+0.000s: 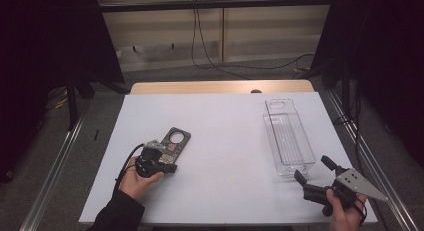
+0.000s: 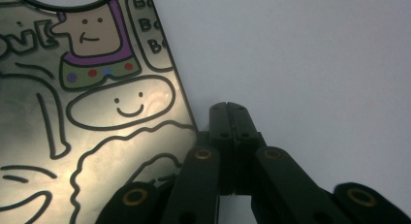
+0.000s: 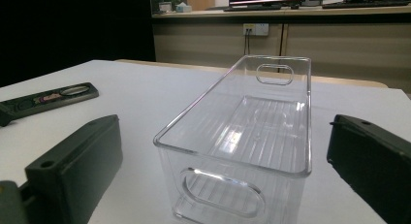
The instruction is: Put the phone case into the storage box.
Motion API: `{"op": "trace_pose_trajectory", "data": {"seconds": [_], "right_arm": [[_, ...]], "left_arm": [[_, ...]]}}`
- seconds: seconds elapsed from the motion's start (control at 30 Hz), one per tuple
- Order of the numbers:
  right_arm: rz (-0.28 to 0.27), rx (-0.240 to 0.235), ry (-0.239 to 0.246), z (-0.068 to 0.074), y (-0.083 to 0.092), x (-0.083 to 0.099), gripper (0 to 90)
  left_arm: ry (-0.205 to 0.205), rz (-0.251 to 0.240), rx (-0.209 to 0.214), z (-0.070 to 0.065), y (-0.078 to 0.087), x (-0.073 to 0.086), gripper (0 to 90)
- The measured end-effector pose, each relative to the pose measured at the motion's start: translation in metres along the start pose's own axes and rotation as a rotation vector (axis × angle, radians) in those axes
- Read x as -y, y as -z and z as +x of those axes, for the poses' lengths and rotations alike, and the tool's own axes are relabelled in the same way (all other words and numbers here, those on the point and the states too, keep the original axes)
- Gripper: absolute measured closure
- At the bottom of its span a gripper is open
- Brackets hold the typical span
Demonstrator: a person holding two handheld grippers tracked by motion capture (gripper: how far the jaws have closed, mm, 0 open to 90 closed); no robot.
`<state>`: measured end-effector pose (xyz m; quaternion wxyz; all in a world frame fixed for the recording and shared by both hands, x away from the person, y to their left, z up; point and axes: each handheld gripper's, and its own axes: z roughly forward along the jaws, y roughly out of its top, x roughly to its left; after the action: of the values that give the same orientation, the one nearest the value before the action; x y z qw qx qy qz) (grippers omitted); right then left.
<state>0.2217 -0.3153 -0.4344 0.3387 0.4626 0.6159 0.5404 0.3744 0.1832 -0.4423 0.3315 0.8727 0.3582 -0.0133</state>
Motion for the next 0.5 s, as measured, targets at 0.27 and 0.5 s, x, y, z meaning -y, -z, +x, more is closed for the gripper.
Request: {"op": "trace_pose_trajectory", "data": {"seconds": [0.27,0.5], "right_arm": [[0.000,-0.002,0.001,-0.0006,0.0001,0.0001,0.0],[0.002,0.000,0.001,-0.0004,-0.0002,-0.0001,0.0]], "left_arm": [[0.015,-0.001,-0.028,0.0056,0.0045,0.0025,90.0],[-0.004,0.004,-0.047,0.0026,0.0047,0.0019,90.0]]}}
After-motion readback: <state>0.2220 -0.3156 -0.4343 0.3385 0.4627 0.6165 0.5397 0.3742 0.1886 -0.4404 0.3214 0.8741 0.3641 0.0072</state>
